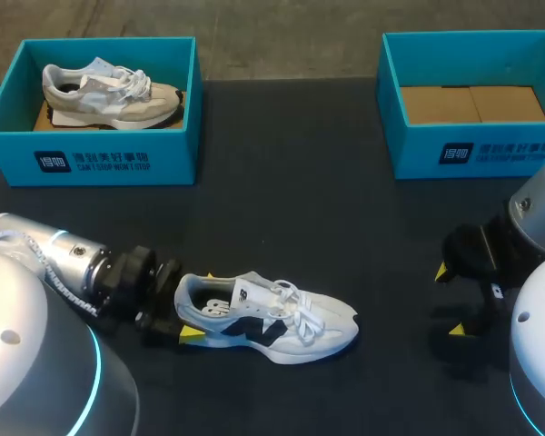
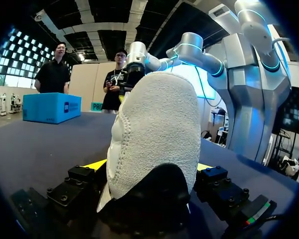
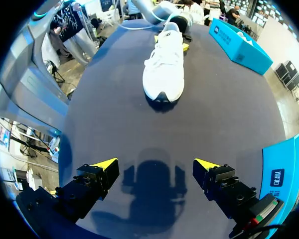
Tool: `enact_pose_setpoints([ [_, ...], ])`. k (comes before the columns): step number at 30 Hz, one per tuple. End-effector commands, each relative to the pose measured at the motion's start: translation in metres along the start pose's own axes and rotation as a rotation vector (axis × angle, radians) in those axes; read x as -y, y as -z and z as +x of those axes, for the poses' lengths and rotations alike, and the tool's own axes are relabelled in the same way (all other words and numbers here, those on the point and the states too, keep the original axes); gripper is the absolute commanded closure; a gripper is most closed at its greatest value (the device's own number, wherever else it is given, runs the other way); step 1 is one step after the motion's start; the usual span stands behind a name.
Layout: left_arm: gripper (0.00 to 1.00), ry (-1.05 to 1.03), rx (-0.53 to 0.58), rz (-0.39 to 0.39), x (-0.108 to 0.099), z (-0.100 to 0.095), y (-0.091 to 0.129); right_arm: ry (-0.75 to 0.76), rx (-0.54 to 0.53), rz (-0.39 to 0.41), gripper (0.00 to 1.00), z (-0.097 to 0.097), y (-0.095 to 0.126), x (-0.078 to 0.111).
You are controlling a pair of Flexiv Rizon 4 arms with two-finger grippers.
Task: Take the shoe out of the shoebox, open the shoe tongue, remove and reinsert the insole, then place the shoe into the shoebox
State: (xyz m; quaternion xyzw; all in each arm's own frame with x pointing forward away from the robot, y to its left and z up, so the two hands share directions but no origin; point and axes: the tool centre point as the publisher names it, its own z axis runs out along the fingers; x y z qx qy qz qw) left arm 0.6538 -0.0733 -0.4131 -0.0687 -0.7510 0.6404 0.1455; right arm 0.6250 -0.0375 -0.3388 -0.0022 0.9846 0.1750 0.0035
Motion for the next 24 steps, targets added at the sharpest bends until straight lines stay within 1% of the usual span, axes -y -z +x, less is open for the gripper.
enact_pose_setpoints([
  [1, 0.0, 0.006, 0.009, 0.003, -0.0026, 0.0027, -0.0067, -0.001, 0.004, 0.005, 0.0, 0.002, -0.0003, -0.0007],
  [12, 0.0, 0.014, 0.063, 0.012, -0.0044, -0.0034, -0.0091, -0.001, 0.004, 0.005, 0.0, 0.002, -0.0003, -0.0007],
  [13, 0.16, 0.013, 0.07, 0.015, -0.0044, -0.0036, -0.0092, -0.001, 0.004, 0.005, 0.0, 0.002, -0.0003, -0.0007],
  [15, 0.97, 0.014, 0.076, 0.02, -0.0042, -0.0043, -0.0091, -0.001, 0.004, 0.005, 0.0, 0.002, -0.0003, -0.0007],
  [16, 1.0, 0.014, 0.081, 0.022, -0.004, -0.0046, -0.009, -0.001, 0.004, 0.005, 0.0, 0.002, -0.0003, -0.0007],
  [24, 1.0, 0.002, 0.134, 0.024, -0.0024, -0.006, -0.0054, -0.001, 0.004, 0.005, 0.0, 0.002, -0.0003, -0.0007],
])
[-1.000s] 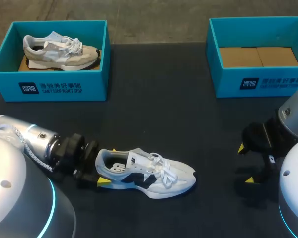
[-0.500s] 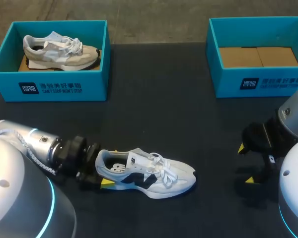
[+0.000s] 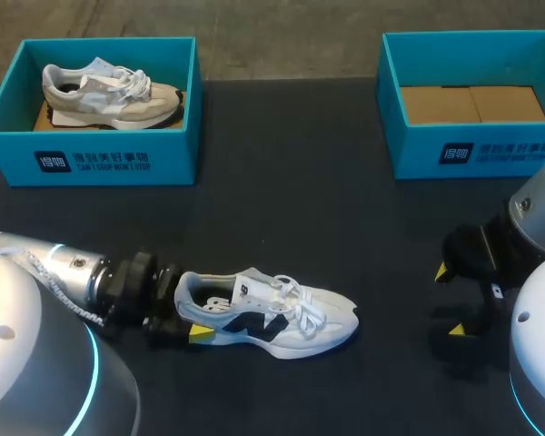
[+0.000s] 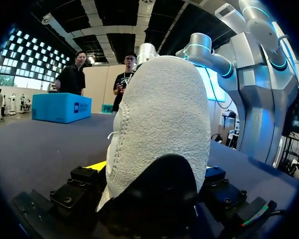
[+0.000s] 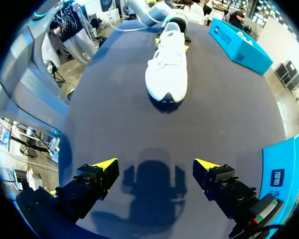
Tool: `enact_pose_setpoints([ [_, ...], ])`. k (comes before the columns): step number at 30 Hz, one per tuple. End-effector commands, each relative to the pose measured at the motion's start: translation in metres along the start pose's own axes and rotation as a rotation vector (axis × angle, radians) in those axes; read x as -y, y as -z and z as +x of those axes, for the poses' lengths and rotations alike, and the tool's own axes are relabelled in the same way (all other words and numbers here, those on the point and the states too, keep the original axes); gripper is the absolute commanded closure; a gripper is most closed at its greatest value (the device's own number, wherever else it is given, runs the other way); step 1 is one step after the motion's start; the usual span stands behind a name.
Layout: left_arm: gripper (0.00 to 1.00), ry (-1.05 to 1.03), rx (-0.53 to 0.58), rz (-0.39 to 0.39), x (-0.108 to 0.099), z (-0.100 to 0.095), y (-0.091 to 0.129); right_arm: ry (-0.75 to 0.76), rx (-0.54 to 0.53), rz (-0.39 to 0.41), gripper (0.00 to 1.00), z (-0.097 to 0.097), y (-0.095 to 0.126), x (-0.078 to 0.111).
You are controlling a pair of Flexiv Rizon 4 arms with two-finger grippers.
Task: Take the shoe out of the shoebox, open the shoe tongue, remove and reinsert the insole, then place the shoe into the shoebox
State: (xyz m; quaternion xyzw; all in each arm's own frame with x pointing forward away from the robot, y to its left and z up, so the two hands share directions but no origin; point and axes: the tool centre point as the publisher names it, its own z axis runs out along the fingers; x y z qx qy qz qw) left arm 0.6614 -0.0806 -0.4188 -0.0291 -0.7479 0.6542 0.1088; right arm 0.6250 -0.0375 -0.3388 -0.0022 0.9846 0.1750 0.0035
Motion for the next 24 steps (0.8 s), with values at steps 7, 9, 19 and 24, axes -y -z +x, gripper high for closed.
enact_pose_setpoints([
  [7, 1.0, -0.005, 0.036, -0.01, 0.001, 0.0, 0.002, -0.001, 0.004, 0.005, 0.0, 0.002, 0.0, -0.001],
  [9, 1.0, -0.005, 0.037, -0.011, 0.001, -0.002, 0.002, -0.001, 0.004, 0.005, 0.0, 0.002, 0.0, -0.001],
  [19, 1.0, 0.003, 0.044, -0.005, 0.002, -0.008, -0.003, -0.001, 0.004, 0.005, 0.0, 0.002, 0.0, -0.001],
  [24, 1.0, 0.008, 0.041, -0.005, 0.001, -0.009, -0.005, -0.001, 0.004, 0.005, 0.0, 0.002, 0.0, -0.001],
])
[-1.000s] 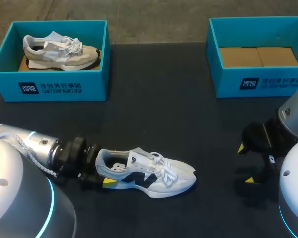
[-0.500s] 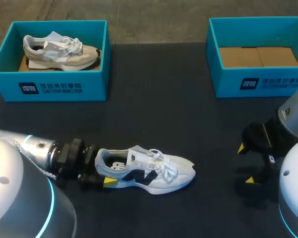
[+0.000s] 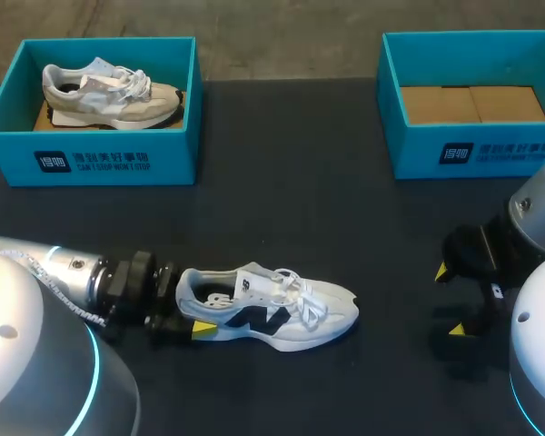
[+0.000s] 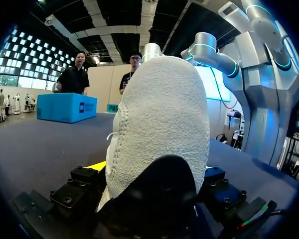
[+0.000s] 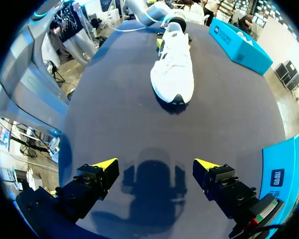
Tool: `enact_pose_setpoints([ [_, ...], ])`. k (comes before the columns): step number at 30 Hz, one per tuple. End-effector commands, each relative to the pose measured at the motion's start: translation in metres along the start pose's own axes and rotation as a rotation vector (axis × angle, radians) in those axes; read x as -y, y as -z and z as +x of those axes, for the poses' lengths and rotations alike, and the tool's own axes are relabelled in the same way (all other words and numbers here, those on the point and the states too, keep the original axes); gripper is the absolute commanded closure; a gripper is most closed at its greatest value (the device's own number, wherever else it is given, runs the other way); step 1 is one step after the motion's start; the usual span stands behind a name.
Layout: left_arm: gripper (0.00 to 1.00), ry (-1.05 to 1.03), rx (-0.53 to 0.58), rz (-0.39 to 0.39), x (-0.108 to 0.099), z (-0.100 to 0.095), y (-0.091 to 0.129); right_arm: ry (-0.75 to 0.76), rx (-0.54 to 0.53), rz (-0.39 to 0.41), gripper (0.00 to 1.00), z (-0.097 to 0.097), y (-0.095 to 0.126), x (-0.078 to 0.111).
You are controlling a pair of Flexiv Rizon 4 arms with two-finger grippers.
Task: Take the shoe out of the shoebox, open the shoe tongue, remove and reinsert the insole, then place the shoe into the shoebox
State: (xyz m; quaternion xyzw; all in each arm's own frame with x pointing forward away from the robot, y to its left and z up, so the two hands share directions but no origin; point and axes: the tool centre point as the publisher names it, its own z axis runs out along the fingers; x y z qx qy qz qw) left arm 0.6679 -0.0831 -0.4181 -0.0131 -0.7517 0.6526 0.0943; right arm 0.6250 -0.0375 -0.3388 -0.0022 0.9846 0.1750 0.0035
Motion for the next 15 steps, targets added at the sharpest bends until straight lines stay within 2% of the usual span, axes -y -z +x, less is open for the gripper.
enact_pose_setpoints([
  [1, 1.0, 0.004, -0.003, -0.001, -0.0014, -0.0024, -0.004, -0.001, 0.004, 0.005, 0.0, 0.002, -0.0003, -0.0007],
  [15, 1.0, 0.008, -0.003, -0.001, -0.0017, -0.0025, -0.0043, -0.001, 0.004, 0.005, 0.0, 0.002, -0.0003, -0.0007],
])
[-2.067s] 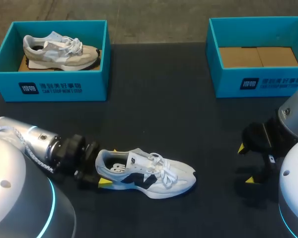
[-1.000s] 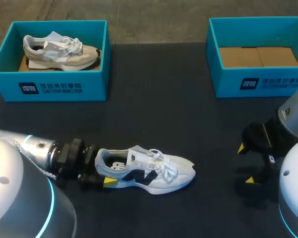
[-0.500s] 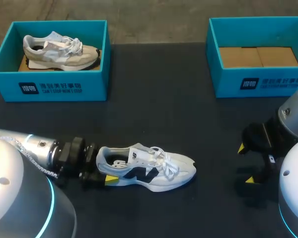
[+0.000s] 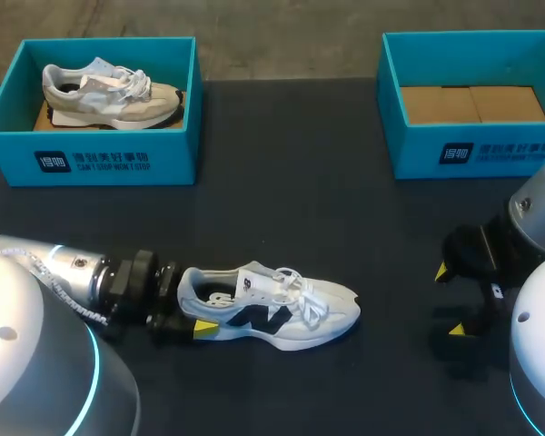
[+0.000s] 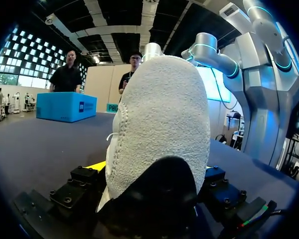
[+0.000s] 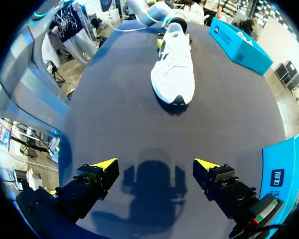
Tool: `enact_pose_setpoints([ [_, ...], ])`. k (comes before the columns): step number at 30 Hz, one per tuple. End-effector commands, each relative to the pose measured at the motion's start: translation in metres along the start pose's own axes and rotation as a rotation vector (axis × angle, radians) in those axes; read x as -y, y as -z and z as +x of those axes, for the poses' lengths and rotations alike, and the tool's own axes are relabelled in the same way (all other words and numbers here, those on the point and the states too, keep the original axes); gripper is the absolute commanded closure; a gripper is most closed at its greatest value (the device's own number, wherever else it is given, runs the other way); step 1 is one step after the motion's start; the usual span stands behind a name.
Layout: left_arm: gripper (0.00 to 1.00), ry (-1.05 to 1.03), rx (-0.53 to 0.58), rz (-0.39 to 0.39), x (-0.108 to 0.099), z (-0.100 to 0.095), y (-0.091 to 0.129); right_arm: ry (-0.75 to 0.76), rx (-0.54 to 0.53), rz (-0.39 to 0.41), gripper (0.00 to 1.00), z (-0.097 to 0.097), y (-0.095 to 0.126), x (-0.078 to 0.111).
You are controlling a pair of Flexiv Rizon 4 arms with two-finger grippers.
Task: Take the shoe out of the shoebox, open the shoe tongue, remove and reinsert the insole, then place the shoe into the shoebox
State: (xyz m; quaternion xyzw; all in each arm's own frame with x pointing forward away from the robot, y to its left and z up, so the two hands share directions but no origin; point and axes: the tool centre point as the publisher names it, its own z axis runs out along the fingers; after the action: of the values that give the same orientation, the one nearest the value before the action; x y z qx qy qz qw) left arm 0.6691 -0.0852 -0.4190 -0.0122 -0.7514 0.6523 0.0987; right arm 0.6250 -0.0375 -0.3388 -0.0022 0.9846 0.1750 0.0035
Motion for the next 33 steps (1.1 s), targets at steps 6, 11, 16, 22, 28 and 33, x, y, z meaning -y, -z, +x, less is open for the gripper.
enact_pose_setpoints([
  [6, 1.0, 0.001, 0.003, -0.001, -0.001, -0.001, -0.002, 0.07, 0.037, 0.049, 0.0, -0.006, 0.021, -0.019],
  [11, 1.0, 0.001, 0.003, -0.001, -0.001, -0.001, -0.002, 0.189, 0.04, 0.093, 0.0, -0.015, 0.034, -0.047],
  [16, 1.0, 0.001, 0.003, -0.001, -0.001, -0.001, -0.002, 0.337, 0.012, 0.117, 0.0, -0.022, 0.04, -0.067],
  [22, 1.0, 0.001, 0.003, -0.001, -0.001, -0.001, -0.002, 0.357, 0.012, 0.125, 0.0, -0.03, 0.049, -0.082],
  [28, 1.0, 0.001, 0.003, -0.001, -0.001, -0.001, -0.002, 0.268, 0.01, 0.144, 0.0, -0.033, 0.046, -0.096],
  [33, 1.0, 0.001, 0.003, -0.001, -0.001, -0.001, -0.002, -0.009, -0.026, 0.192, 0.0, -0.041, 0.032, -0.103],
])
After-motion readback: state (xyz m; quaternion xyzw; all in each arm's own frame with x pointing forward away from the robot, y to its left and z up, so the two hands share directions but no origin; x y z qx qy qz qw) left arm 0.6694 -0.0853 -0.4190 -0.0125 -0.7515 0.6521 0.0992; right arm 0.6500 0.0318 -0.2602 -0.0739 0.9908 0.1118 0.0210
